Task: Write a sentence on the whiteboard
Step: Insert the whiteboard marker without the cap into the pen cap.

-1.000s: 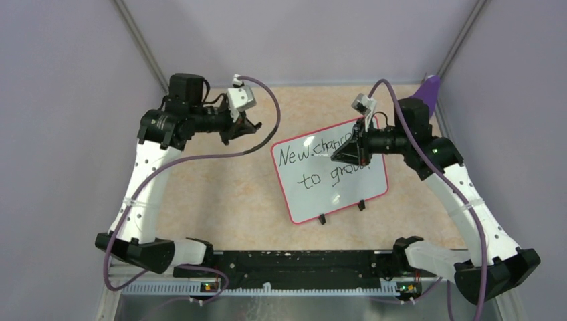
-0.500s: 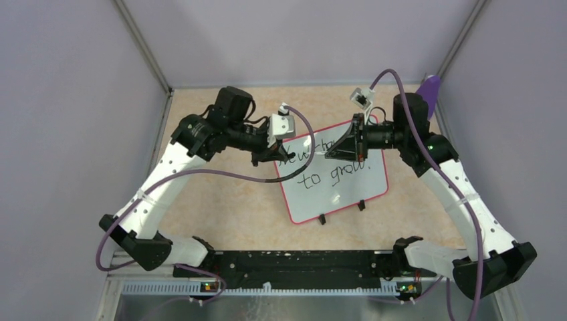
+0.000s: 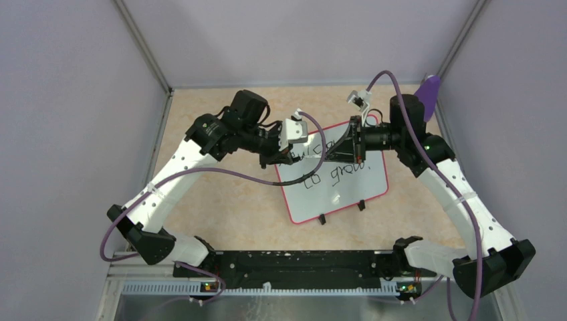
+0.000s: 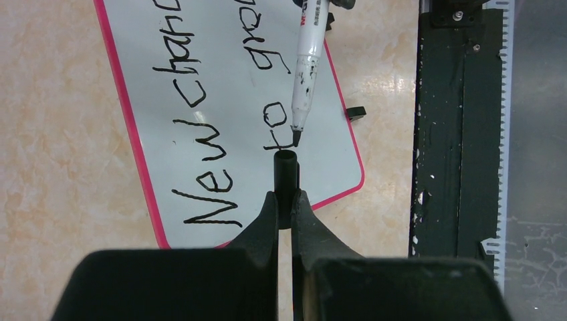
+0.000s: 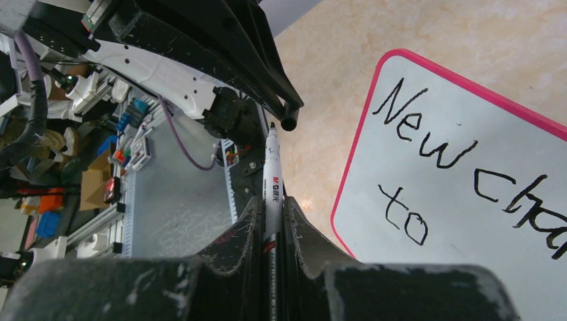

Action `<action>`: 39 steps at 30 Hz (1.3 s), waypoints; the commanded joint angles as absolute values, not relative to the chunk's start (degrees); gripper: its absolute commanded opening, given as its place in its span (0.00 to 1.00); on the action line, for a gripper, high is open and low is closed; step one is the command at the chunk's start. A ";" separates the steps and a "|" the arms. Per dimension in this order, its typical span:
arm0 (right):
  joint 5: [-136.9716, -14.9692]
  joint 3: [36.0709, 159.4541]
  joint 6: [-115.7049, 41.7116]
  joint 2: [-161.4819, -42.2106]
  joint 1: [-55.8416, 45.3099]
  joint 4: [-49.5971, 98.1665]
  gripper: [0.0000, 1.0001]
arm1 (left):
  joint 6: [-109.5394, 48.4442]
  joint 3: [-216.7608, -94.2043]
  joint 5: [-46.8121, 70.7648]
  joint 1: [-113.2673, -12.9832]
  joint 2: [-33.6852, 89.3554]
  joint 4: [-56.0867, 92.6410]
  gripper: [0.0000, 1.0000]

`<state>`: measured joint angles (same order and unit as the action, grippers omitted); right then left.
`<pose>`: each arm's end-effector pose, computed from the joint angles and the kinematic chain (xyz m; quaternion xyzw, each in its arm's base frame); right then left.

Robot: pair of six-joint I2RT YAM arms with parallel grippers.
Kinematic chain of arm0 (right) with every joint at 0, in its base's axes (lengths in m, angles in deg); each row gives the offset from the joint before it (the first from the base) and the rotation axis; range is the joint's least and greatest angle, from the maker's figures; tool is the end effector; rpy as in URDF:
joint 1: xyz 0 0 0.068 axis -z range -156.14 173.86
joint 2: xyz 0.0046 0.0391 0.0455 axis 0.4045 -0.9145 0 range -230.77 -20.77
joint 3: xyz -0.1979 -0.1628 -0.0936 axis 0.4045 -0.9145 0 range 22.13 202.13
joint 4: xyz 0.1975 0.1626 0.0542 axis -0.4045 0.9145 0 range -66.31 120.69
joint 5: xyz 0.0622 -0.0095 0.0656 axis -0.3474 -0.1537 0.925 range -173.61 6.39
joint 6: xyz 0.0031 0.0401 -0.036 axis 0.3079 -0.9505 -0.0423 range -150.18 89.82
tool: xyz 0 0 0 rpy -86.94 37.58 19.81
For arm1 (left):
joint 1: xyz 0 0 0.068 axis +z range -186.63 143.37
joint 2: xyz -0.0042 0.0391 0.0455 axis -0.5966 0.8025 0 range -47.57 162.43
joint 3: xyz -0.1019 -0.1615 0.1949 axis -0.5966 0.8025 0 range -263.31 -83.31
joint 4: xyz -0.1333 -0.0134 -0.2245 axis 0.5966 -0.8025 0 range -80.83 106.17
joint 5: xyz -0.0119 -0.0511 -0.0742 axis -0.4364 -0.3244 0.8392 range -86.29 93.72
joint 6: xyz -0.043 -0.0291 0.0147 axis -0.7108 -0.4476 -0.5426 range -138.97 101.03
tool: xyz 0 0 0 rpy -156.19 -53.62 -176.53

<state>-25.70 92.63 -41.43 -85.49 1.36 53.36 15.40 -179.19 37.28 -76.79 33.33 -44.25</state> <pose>0.2009 0.1159 0.3990 -0.3347 0.7040 0.5268 0.3389 0.1951 -0.1905 0.4216 0.6236 0.6388 -0.2851 0.3490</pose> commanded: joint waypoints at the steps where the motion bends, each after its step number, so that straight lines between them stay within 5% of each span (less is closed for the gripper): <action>1: -27.10 93.43 -38.80 -85.76 0.24 54.14 0.00 | 14.95 -180.17 36.81 -77.14 33.53 -42.80 0.00; 39: -32.06 94.81 -34.02 -87.84 -2.62 57.98 0.00 | 15.56 -182.07 34.13 -80.67 35.62 -43.00 0.00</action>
<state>-30.77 92.63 -35.64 -87.16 -1.64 57.84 15.45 -179.54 35.05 -79.48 35.23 -44.42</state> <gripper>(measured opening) 0.105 0.026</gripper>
